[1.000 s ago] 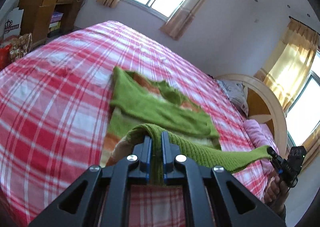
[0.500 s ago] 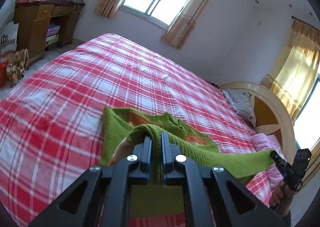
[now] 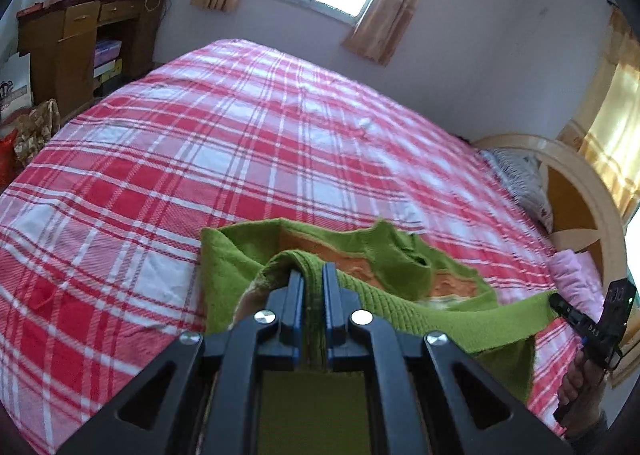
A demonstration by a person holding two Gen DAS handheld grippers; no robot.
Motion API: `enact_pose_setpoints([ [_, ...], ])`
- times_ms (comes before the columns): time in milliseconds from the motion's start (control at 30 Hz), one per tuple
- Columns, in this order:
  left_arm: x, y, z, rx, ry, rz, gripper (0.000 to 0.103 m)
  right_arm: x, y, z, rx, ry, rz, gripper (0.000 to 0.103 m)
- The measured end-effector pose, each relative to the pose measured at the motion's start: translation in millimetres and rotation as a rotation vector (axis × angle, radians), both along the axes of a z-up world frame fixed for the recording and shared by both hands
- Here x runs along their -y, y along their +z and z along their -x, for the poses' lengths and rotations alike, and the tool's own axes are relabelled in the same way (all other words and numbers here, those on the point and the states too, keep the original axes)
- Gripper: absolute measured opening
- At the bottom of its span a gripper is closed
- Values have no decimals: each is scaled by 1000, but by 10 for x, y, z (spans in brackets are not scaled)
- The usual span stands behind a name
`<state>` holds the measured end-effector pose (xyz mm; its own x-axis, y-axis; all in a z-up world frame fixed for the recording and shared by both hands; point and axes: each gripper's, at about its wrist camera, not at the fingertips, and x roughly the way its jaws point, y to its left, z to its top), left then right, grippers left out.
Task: Fold small clothes
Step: 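Lift the hem with both grippers and fold it toward the collar, then open both grippers to lay the folded hem down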
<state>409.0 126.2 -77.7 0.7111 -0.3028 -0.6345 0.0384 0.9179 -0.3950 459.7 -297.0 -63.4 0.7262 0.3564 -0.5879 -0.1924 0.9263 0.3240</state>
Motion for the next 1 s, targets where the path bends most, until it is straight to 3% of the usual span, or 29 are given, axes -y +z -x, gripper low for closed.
enact_pose_setpoints([
  [267, 80, -362, -458, -71, -5, -77, 9, -26, -433, -560, -112, -4, 33, 9],
  [333, 118, -414, -487, -75, 20, -123, 16, 8, -540, -678, -144, -18, 23, 11],
  [367, 109, -416, -485, -78, 29, -110, 17, 43, -579, -718, -150, -32, 16, 18],
  [400, 82, -407, -446, -74, 41, -74, 19, 106, -608, -749, -157, -55, -6, 35],
  [433, 63, -382, -389, -60, 51, -55, 21, 171, -616, -741, -155, -95, -16, 46],
  [467, 51, -360, -350, -47, 57, -58, 31, 245, -613, -702, -143, -130, -36, 62],
  [567, -17, -231, -151, 24, 100, -131, 74, 401, -605, -554, -101, -152, -95, 63],
  [600, -67, -197, -87, 49, 118, -138, 83, 431, -609, -513, -91, -162, -87, 63],
  [667, -164, -161, -9, 70, 144, -152, 84, 503, -646, -419, -72, -185, -81, 63],
  [800, -121, -234, 6, 13, 106, -209, 84, 671, -874, -338, -103, -244, -147, 63],
  [867, 10, -282, -1, 2, 67, -290, 84, 705, -950, -340, -125, -257, -160, 63],
  [933, 149, -308, -13, 17, 49, -389, 84, 696, -857, -301, -62, -233, -165, 63],
  [1000, 207, -345, -80, 7, 58, -418, 84, 637, -824, -258, -29, -192, -149, 63],
])
